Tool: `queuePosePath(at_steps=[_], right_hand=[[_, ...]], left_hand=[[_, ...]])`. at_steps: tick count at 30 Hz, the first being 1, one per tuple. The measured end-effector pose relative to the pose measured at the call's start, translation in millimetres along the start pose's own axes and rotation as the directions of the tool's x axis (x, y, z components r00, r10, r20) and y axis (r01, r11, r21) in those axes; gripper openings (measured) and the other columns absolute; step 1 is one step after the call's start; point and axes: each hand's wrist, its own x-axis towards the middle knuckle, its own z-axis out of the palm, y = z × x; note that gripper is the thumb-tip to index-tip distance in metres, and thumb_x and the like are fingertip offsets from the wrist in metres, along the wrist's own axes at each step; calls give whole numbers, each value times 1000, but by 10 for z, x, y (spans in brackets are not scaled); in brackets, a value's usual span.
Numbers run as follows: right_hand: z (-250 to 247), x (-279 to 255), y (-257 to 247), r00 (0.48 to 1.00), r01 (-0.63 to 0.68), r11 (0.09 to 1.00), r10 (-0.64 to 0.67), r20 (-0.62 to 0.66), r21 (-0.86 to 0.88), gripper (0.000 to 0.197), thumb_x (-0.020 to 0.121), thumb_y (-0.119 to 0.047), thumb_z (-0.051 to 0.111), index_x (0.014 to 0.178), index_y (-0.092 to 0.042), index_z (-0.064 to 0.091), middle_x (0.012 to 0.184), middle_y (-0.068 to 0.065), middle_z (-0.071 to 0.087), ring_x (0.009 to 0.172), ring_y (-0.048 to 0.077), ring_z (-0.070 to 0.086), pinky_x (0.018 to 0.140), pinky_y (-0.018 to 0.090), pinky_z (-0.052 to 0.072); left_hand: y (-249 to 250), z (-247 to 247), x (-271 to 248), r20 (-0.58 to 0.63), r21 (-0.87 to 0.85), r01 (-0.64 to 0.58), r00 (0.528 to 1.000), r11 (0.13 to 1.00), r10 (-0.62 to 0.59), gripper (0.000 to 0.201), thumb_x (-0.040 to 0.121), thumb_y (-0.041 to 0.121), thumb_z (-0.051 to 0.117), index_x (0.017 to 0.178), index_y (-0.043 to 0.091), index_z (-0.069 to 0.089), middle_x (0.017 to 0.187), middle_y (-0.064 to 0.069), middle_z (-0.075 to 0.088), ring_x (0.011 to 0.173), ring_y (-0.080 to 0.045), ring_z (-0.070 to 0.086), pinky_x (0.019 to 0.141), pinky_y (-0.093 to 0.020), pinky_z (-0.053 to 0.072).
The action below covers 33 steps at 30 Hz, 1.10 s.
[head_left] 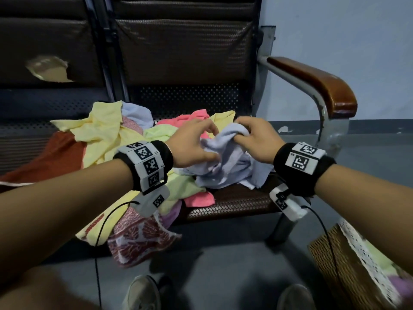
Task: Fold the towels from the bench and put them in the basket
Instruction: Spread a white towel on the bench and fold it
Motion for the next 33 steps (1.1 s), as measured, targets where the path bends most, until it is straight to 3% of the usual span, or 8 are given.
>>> queuePosePath(at_steps=[6,9,13,19,22,25,29,33], right_hand=[[-123,58,-147,999,-39,996,40,-14,79,18,85,-15,67,80,-32,68,66,-9,65,56,6,61,50,23,48],[-133,27,-105,995,-98,994,99,19,-51,17,93,-22,59,81,-13,68,70,0,63,65,19,62,61,41,54],[-72,9,-119,1000,11,991,-9,-17,137,25,93,-8,50,80,-28,56,68,-17,56,68,3,52,61,22,44],[18,-5,-169,994,-110,893,110,26,437,13,97,-18,59,87,-21,51,52,-12,52,49,6,49,55,27,48],[70,-70,-157,957,-286,793,204,208,539,11,96,-19,57,93,-10,63,73,1,64,67,16,62,76,41,54],[216,-145,-129,933,-261,909,150,328,326,28,92,-33,66,108,-10,67,96,1,74,87,14,69,82,31,56],[263,-60,-51,977,-152,985,137,164,85,28,97,-16,55,74,-1,61,64,5,55,60,17,48,64,34,42],[98,69,17,967,-225,932,250,-54,283,30,103,-13,39,102,-5,68,83,6,64,69,14,55,65,29,45]], left_hand=[[59,-89,113,-224,-136,149,958,979,-177,25,90,17,57,68,21,47,64,7,51,68,-18,48,62,-31,30],[92,-160,105,-269,-190,168,939,967,-216,17,89,18,56,78,25,46,68,5,55,65,-17,48,61,-34,35],[162,-138,9,-92,-40,12,996,999,-16,53,81,28,72,131,28,53,103,0,62,92,-17,60,81,-33,48],[208,-123,25,-146,-142,-11,989,990,-10,27,84,37,75,104,19,71,90,5,72,84,-10,65,74,-31,50],[165,-168,58,-279,-299,31,953,954,-118,14,78,26,72,87,16,68,81,4,70,78,-10,64,71,-35,52],[171,-194,83,-311,-451,24,933,892,-181,17,76,32,68,90,24,72,87,9,74,87,-10,70,77,-37,57],[116,-226,76,-317,-436,23,932,900,-177,16,73,33,71,66,26,58,63,9,59,62,-7,54,60,-34,45],[-42,-316,39,-283,-258,58,950,964,-133,30,73,25,75,68,15,48,62,2,52,62,-10,47,57,-32,38]])
